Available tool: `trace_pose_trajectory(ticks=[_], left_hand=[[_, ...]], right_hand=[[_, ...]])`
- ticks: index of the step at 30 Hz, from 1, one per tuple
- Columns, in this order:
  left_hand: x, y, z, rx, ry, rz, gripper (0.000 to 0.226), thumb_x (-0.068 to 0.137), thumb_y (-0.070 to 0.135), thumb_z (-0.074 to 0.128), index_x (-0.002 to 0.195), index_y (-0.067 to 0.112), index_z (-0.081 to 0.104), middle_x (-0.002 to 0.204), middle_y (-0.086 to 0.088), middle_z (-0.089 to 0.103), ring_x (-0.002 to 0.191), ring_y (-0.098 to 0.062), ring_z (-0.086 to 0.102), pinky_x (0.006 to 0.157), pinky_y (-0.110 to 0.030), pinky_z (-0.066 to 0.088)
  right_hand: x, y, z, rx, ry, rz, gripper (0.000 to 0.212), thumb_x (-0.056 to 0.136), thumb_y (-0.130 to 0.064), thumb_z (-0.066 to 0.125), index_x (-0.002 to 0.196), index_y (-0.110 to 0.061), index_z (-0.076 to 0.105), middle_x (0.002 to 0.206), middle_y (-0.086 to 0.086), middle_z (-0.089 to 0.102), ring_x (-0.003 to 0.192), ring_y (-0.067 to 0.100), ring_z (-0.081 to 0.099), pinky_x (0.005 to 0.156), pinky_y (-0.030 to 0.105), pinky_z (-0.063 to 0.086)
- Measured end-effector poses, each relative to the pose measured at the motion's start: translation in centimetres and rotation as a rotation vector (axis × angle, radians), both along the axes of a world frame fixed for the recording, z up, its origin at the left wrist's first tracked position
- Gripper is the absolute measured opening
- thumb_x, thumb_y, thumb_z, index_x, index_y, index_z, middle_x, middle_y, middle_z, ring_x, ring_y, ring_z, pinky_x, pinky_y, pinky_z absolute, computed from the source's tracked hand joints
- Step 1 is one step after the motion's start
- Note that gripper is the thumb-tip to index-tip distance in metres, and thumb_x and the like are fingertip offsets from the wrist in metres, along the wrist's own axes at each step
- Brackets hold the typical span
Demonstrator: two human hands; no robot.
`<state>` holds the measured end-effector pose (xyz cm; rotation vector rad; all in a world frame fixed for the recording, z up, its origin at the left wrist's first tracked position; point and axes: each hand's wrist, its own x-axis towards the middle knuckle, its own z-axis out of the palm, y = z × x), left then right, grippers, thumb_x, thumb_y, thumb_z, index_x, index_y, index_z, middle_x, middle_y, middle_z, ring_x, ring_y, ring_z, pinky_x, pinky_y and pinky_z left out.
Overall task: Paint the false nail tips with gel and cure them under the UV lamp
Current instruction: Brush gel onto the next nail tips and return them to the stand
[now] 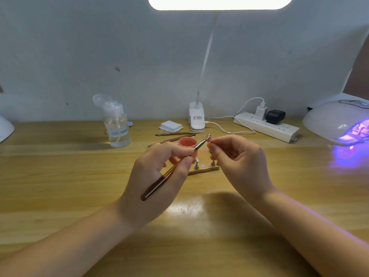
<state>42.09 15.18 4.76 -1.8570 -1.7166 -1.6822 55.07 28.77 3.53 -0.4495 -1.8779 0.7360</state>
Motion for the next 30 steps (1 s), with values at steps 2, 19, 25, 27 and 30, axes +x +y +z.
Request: trace_pose_trajectory(ticks=[2, 19, 25, 27, 30], left_hand=[[0.03, -0.07, -0.14, 0.011, -0.006, 0.002, 0.022, 0.088, 0.034, 0.052, 0.100, 0.021, 0.066, 0.091, 0.020, 0.067, 0.088, -0.007, 0.061, 0.074, -0.012, 0.041], [0.14, -0.19, 0.43, -0.011, -0.108, -0.044, 0.010, 0.089, 0.034, 0.057, 0.095, 0.032, 0.064, 0.091, 0.022, 0.070, 0.085, -0.005, 0.062, 0.068, -0.011, 0.041], [0.09, -0.15, 0.30, 0.012, -0.048, 0.010, 0.016, 0.088, 0.039, 0.052, 0.098, 0.033, 0.064, 0.092, 0.019, 0.070, 0.085, -0.011, 0.062, 0.071, -0.020, 0.042], [0.04, -0.16, 0.06, -0.004, -0.032, 0.003, 0.017, 0.086, 0.037, 0.052, 0.094, 0.029, 0.065, 0.086, 0.019, 0.069, 0.084, -0.011, 0.061, 0.072, -0.019, 0.041], [-0.08, -0.31, -0.01, 0.014, -0.038, -0.014, 0.019, 0.085, 0.034, 0.050, 0.090, 0.024, 0.065, 0.085, 0.019, 0.069, 0.086, -0.012, 0.062, 0.072, -0.020, 0.041]], right_hand=[[0.02, -0.03, 0.07, -0.001, 0.001, 0.003, 0.011, 0.085, -0.006, 0.071, 0.094, -0.013, 0.073, 0.076, 0.000, 0.071, 0.069, 0.020, 0.068, 0.064, 0.044, 0.056], [-0.03, 0.17, 0.06, -0.007, 0.013, 0.016, 0.014, 0.086, -0.004, 0.071, 0.095, -0.015, 0.073, 0.077, -0.001, 0.071, 0.069, 0.020, 0.067, 0.064, 0.044, 0.055], [-0.17, -0.07, 0.16, -0.040, 0.024, 0.010, 0.011, 0.085, -0.007, 0.071, 0.093, -0.014, 0.073, 0.077, -0.005, 0.071, 0.069, 0.014, 0.069, 0.066, 0.040, 0.057], [-0.13, -0.04, 0.14, -0.049, 0.022, 0.003, 0.010, 0.085, -0.006, 0.071, 0.093, -0.013, 0.073, 0.077, -0.004, 0.071, 0.069, 0.014, 0.069, 0.067, 0.041, 0.057], [-0.05, -0.02, 0.22, -0.062, 0.027, -0.005, 0.012, 0.085, -0.007, 0.071, 0.094, -0.014, 0.073, 0.078, -0.003, 0.072, 0.070, 0.015, 0.069, 0.067, 0.041, 0.058]])
